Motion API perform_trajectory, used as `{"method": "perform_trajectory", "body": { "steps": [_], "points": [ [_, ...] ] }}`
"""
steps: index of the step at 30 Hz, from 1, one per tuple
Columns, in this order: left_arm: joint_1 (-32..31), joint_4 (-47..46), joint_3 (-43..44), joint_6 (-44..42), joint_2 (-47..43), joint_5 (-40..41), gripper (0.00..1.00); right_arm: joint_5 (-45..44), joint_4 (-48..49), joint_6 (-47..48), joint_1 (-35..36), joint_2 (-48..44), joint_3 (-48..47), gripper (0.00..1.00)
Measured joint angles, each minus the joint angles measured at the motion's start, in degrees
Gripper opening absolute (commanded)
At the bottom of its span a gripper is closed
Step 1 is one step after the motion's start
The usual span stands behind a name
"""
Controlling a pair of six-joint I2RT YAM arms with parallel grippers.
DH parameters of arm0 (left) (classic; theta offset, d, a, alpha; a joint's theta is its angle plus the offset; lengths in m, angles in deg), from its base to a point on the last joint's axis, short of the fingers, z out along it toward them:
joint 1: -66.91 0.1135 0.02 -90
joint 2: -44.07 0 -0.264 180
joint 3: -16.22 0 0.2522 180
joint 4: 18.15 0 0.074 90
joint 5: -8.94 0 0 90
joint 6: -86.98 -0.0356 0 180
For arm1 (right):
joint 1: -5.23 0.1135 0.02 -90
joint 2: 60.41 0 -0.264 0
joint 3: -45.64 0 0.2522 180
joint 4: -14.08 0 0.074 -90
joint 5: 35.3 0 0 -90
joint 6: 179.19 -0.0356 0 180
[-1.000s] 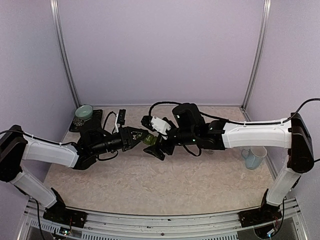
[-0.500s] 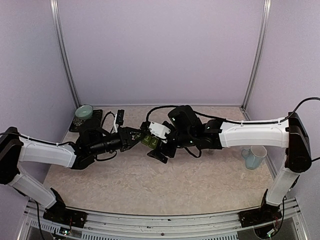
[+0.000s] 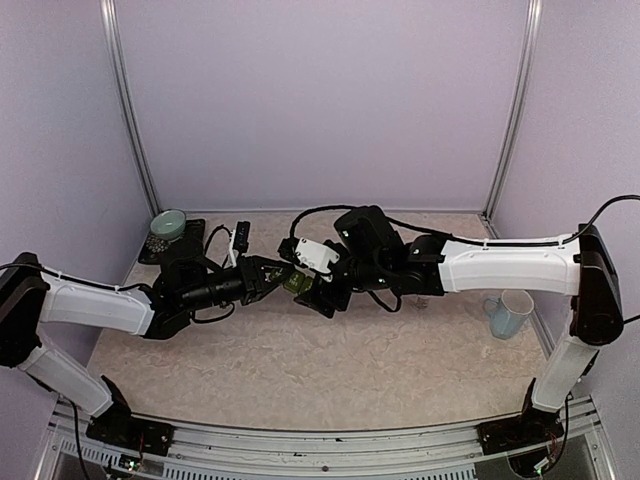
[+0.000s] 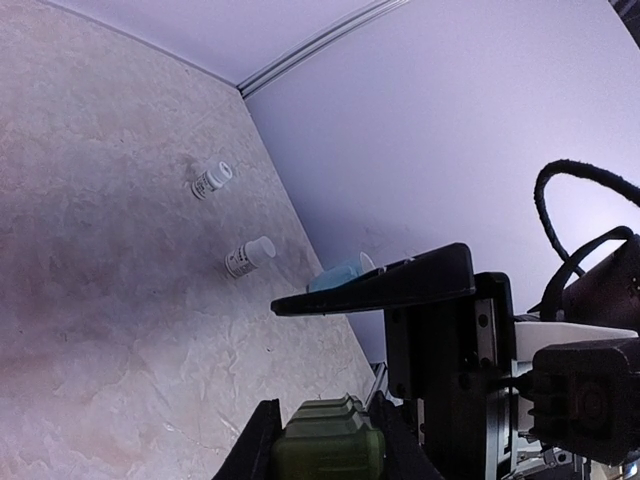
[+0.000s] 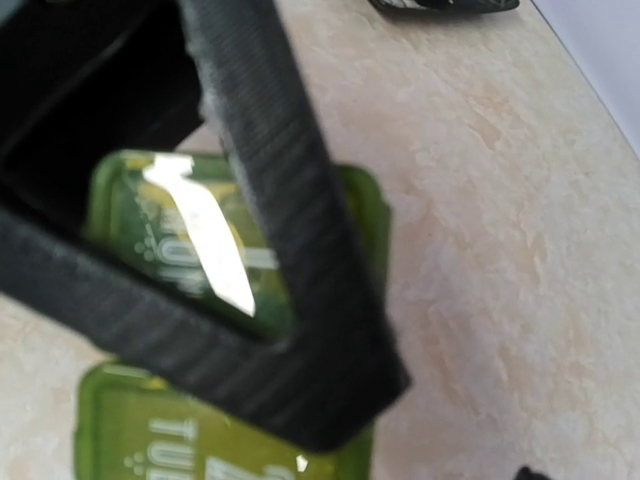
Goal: Sort the pills into containers
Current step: Pass from the right arm to the left
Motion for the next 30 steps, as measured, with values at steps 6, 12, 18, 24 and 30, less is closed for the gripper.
{"method": "perform_trajectory", "body": {
  "steps": [6,12,18,24,30],
  "points": [
    [0.0,0.0,0.0,0.0,0.0,0.3,0.24,-0.2,0.0,0.0,0.1,0.0,0.0,0.78],
    [-0.2,0.0,0.0,0.0,0.0,0.8,0.24,-1.1,-0.1,0.2,0.5,0.4,-0.3,0.74],
    [-0.3,0.0,0.0,0.0,0.0,1.0,0.23,-2.0,-0.2,0.5,0.9,0.7,-0.6,0.74],
    [-0.3,0.0,0.0,0.0,0.0,1.3,0.23,-2.5,-0.2,0.9,1.0,0.7,-0.7,0.62],
    [-0.3,0.1,0.0,-0.2,0.0,1.5,0.23,-2.5,-0.4,1.0,1.2,0.7,-0.7,0.61]
  ]
}}
